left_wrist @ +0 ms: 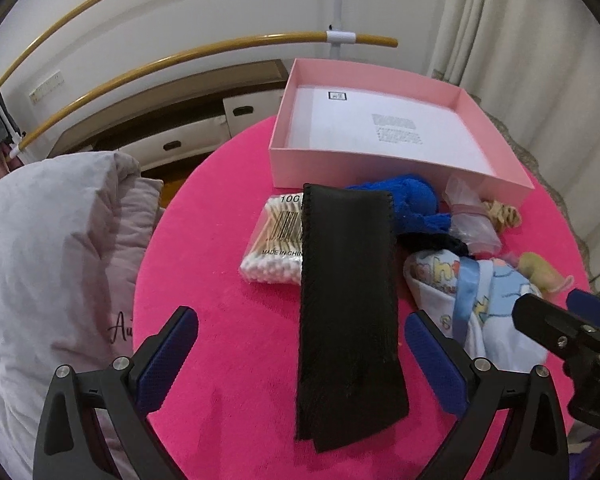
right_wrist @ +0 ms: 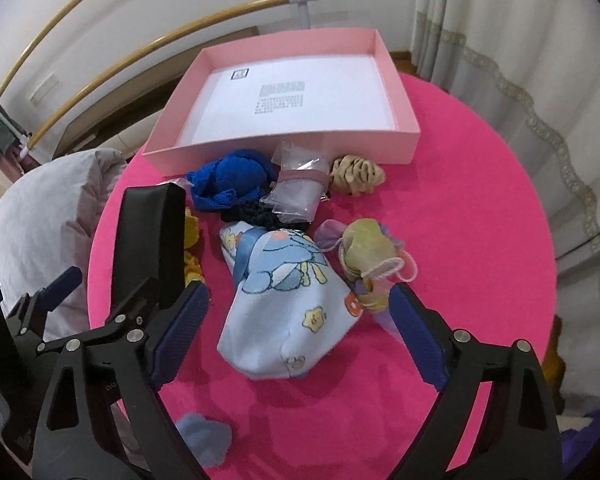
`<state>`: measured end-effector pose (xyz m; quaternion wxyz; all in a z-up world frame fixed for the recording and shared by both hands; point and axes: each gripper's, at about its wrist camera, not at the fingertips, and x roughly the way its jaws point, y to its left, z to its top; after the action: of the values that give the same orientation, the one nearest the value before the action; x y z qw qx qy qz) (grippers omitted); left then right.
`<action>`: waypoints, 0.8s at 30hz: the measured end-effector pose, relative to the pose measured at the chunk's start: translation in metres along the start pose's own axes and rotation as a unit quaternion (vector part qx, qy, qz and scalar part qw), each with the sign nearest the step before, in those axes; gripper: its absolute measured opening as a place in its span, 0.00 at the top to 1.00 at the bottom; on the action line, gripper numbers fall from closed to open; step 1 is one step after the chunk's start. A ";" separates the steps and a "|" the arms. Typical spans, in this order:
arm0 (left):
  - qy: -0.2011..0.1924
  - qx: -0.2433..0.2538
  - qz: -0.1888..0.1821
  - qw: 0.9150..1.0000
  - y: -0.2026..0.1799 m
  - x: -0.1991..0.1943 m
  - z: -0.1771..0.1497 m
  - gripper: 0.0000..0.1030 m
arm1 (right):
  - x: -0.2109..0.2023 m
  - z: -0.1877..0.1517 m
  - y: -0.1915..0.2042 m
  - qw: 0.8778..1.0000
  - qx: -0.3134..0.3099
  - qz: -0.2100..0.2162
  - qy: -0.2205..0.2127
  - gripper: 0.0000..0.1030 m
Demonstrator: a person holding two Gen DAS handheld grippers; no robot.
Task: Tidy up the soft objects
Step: 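Grasp the black fabric strip with left tool while right tool grasps the patterned cloth bundle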
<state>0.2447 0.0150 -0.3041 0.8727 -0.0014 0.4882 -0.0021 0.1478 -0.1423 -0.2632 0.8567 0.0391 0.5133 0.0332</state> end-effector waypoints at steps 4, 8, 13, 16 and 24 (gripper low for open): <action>0.017 -0.005 -0.005 1.000 0.002 0.024 0.002 0.17 | 0.019 0.003 -0.001 1.000 0.013 0.002 0.019 0.24; 0.032 -0.013 -0.025 0.999 0.007 0.045 0.002 0.32 | 0.035 0.002 0.001 0.999 0.017 0.000 0.040 0.25; 0.050 -0.021 -0.072 0.996 0.011 0.062 0.002 0.58 | 0.040 0.001 0.001 0.999 0.015 0.007 0.049 0.34; 0.051 -0.020 -0.081 0.995 0.010 0.066 0.002 0.61 | 0.037 0.001 0.000 0.998 0.016 0.024 0.049 0.51; 0.053 -0.012 -0.083 0.995 0.019 0.060 -0.003 0.64 | 0.019 -0.008 -0.013 0.998 0.028 0.039 0.049 0.71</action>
<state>0.2739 0.0340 -0.3565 0.8423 -0.0523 0.5320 -0.0689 0.1503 -0.1527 -0.2849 0.8273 0.0813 0.5532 0.0542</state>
